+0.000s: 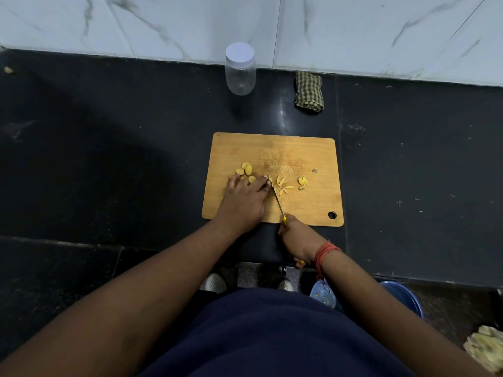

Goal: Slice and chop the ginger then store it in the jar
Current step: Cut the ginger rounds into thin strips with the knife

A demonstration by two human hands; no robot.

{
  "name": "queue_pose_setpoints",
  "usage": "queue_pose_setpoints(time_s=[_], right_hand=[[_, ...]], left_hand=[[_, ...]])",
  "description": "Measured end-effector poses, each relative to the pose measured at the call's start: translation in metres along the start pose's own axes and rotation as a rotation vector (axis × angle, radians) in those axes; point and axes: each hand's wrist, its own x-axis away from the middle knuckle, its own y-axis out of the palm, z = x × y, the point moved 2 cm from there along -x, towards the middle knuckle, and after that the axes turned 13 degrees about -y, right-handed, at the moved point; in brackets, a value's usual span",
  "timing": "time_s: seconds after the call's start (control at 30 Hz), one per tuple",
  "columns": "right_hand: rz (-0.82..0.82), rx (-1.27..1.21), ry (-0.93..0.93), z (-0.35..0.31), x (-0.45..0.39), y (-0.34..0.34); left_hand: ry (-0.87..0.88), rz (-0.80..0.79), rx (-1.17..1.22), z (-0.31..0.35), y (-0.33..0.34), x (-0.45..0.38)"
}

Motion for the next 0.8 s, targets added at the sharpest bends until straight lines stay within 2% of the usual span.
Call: queue_pose_setpoints(time_s=[0.17, 0.43, 0.63, 0.8], right_hand=[[0.001, -0.214, 0.115, -0.001, 0.009, -0.01], [0.11, -0.15, 0.053, -0.008, 0.013, -0.014], [0.064, -0.16, 0.066, -0.008, 0.008, -0.013], [0.126, -0.167, 0.083, -0.005, 0.007, -0.021]], left_hand=[[-0.009, -0.024, -0.001, 0.001, -0.003, 0.001], [-0.02, -0.027, 0.007, 0.001, -0.002, 0.004], [-0.023, -0.026, 0.02, 0.001, -0.002, 0.004], [-0.018, -0.015, 0.025, 0.0, 0.0, 0.004]])
